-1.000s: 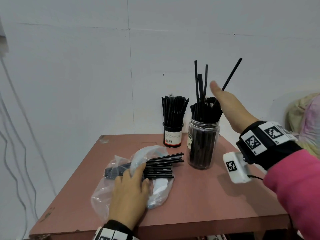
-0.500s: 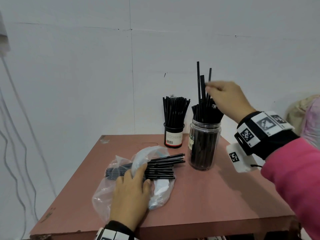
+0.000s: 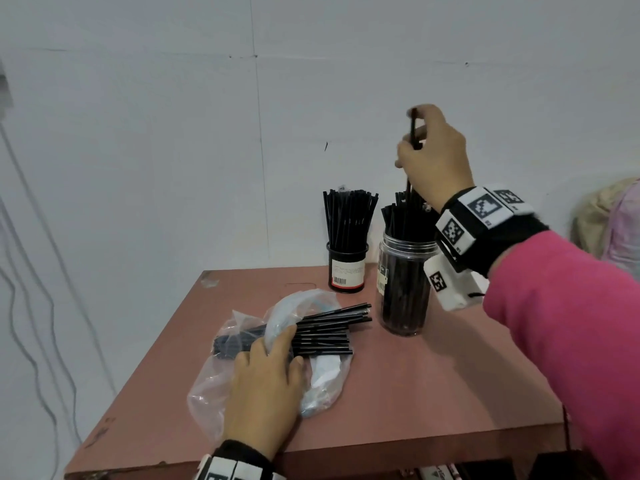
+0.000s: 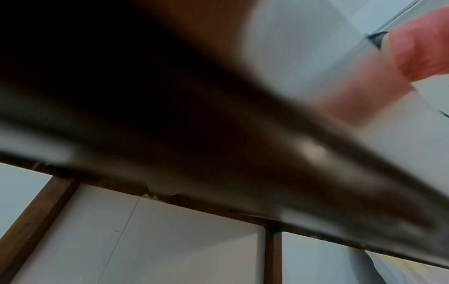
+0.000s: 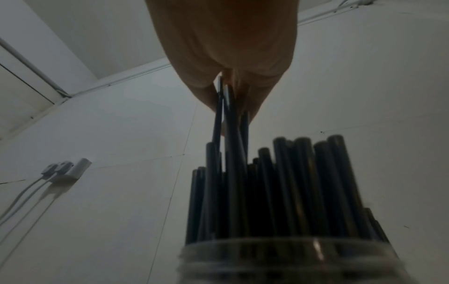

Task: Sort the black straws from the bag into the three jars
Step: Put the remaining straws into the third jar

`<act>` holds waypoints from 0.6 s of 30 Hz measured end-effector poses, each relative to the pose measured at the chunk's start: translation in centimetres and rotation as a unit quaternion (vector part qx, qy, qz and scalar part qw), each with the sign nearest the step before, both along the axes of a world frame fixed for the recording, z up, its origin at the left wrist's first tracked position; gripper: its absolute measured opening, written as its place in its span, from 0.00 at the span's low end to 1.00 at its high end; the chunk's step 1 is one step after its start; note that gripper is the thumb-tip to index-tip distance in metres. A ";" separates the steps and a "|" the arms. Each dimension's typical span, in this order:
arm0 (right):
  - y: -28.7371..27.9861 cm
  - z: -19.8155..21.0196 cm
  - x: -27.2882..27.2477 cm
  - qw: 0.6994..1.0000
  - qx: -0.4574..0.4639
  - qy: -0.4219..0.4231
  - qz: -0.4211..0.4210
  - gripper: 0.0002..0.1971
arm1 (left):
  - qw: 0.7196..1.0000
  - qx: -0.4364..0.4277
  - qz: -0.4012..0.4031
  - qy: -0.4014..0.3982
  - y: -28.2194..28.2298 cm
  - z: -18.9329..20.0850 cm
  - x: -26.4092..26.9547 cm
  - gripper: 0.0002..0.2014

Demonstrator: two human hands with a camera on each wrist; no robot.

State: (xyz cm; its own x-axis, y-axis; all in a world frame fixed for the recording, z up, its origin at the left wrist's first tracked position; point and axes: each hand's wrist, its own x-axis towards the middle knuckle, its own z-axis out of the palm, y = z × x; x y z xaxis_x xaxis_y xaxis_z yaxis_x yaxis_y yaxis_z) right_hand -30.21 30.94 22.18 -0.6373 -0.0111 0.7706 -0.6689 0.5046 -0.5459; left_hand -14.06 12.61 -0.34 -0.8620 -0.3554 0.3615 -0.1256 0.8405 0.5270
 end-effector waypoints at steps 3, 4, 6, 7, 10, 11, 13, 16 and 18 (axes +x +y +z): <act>0.7 -1.3 0.7 0.999 -0.002 0.036 -0.006 0.29 | 1.000 -0.002 -0.003 -0.003 -0.1 -0.1 -0.1 0.25; 0.9 -1.8 0.9 0.999 0.020 0.039 -0.015 0.27 | 1.000 -0.002 -0.004 -0.002 -0.1 -0.1 0.0 0.25; 1.3 -2.8 1.4 0.997 0.063 0.029 -0.043 0.17 | 1.000 -0.003 -0.006 -0.001 -0.1 0.0 0.0 0.25; 1.4 -3.3 1.5 0.995 0.076 0.021 -0.053 0.13 | 1.000 -0.003 -0.005 -0.002 -0.1 0.0 0.0 0.25; 1.7 -4.6 2.0 0.995 0.077 -0.003 -0.060 0.14 | 1.000 -0.006 -0.002 -0.004 0.0 0.1 0.0 0.25; 1.8 -4.7 2.2 0.996 0.068 -0.004 -0.058 0.16 | 1.000 -0.005 -0.002 -0.004 0.0 0.1 0.0 0.25; 1.9 -4.6 2.3 0.998 0.040 0.010 -0.042 0.17 | 1.000 -0.003 -0.004 -0.005 0.0 0.0 0.0 0.25; 2.0 -4.5 1.9 0.997 0.078 0.014 -0.017 0.20 | 1.000 -0.001 -0.003 -0.005 0.1 0.1 0.1 0.25; 2.0 -4.8 1.4 0.994 0.109 -0.032 -0.004 0.20 | 1.000 0.003 -0.005 -0.004 0.1 0.1 0.1 0.25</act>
State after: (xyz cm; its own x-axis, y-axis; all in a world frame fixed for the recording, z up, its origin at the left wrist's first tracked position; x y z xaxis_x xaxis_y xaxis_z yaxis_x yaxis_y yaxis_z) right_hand -28.84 32.98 17.33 -0.6850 -0.1686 0.7088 -0.6328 0.6199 -0.4640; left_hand -13.97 12.68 -0.23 -0.8685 -0.3490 0.3521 -0.1215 0.8384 0.5313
